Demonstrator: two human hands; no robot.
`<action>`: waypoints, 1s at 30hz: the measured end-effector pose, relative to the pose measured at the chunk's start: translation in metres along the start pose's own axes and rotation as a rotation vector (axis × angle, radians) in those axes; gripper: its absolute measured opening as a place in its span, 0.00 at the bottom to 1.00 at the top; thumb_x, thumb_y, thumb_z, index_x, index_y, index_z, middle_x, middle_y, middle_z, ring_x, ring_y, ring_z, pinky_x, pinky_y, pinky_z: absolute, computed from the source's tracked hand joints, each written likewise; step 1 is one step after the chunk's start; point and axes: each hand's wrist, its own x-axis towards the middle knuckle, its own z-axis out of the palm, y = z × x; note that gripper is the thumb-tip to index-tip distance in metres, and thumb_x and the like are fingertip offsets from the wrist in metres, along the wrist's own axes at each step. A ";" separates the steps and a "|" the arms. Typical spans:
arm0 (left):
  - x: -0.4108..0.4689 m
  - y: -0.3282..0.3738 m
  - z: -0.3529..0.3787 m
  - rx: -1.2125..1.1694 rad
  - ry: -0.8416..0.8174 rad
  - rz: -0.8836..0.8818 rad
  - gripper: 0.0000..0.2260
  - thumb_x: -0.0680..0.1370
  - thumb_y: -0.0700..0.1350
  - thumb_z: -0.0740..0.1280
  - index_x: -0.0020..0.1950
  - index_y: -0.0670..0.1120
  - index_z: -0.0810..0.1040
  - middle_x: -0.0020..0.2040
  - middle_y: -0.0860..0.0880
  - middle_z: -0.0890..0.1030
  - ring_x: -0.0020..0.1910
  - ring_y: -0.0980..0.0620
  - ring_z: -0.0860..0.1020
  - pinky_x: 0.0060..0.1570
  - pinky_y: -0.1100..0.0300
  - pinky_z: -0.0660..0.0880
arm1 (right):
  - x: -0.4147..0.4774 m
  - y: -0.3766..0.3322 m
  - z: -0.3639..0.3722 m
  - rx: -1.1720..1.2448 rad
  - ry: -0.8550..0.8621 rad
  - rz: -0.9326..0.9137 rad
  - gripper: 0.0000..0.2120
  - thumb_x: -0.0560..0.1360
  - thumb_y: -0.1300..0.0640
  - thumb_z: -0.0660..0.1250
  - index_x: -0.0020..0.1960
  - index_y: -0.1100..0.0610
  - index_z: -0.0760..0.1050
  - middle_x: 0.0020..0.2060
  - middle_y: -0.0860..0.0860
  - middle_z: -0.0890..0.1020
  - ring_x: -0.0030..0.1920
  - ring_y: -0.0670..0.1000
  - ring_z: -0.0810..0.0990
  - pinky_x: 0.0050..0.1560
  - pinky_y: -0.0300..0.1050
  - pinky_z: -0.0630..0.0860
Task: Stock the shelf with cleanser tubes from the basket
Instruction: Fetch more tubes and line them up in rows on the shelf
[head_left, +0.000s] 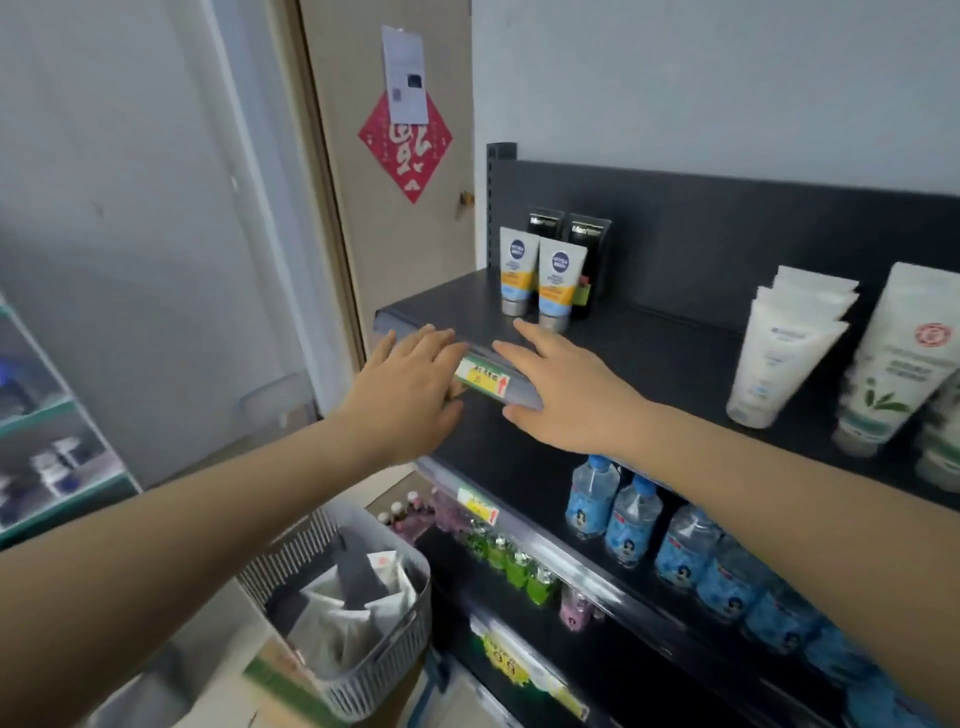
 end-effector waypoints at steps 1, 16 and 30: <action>-0.004 -0.015 0.005 -0.002 -0.007 -0.012 0.27 0.78 0.54 0.61 0.75 0.49 0.59 0.76 0.48 0.60 0.75 0.47 0.57 0.74 0.47 0.52 | 0.012 -0.010 0.008 0.008 -0.017 -0.009 0.34 0.77 0.45 0.61 0.77 0.50 0.50 0.77 0.52 0.47 0.77 0.52 0.47 0.74 0.50 0.52; -0.065 -0.190 0.132 -0.079 -0.231 -0.168 0.29 0.77 0.55 0.62 0.75 0.48 0.58 0.76 0.46 0.59 0.75 0.46 0.58 0.73 0.47 0.53 | 0.147 -0.134 0.162 0.062 -0.196 -0.118 0.32 0.77 0.47 0.62 0.76 0.51 0.54 0.77 0.52 0.50 0.76 0.55 0.53 0.72 0.53 0.57; -0.094 -0.227 0.293 -0.335 -0.492 -0.395 0.22 0.75 0.48 0.60 0.69 0.46 0.66 0.68 0.45 0.70 0.67 0.45 0.69 0.66 0.51 0.66 | 0.193 -0.110 0.331 0.051 -0.557 -0.240 0.29 0.76 0.52 0.62 0.75 0.54 0.57 0.73 0.52 0.60 0.73 0.54 0.60 0.71 0.52 0.62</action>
